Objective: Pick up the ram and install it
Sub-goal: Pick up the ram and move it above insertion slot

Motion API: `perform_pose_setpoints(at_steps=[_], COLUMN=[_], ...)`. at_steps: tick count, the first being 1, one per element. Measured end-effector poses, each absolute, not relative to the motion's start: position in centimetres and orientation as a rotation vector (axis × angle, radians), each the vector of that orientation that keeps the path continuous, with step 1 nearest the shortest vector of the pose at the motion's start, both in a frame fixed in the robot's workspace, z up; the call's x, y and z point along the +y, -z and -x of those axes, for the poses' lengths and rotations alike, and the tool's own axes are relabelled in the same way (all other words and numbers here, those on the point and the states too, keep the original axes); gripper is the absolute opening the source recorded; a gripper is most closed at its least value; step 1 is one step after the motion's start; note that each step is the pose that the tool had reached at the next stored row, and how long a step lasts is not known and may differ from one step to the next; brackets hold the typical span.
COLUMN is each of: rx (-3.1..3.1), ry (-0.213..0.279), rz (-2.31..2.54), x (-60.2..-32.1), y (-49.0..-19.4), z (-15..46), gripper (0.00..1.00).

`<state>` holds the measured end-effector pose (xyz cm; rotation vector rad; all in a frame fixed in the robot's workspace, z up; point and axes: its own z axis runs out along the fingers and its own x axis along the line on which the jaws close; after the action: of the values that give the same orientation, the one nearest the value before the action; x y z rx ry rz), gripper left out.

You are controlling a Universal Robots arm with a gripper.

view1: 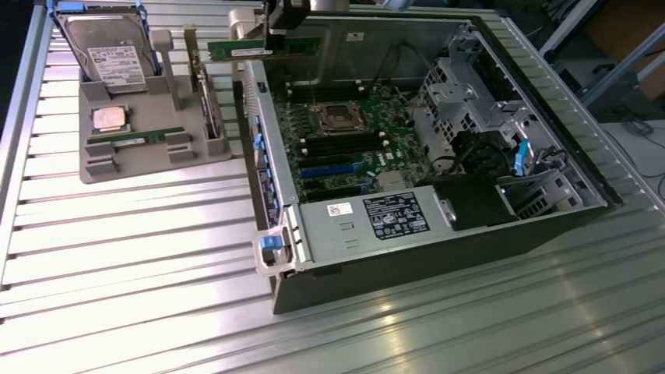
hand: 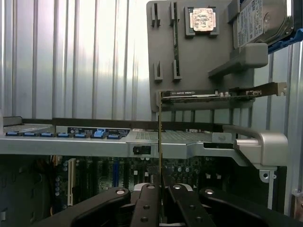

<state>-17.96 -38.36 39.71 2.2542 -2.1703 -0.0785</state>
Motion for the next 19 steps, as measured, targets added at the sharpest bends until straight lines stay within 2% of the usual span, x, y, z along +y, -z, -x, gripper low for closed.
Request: perform_pose_setpoints(at_steps=[19], rx=[-2.170], ry=[0.079], rz=[-2.254], x=[-38.4], y=[-39.7], z=[15.4], gripper=[0.13])
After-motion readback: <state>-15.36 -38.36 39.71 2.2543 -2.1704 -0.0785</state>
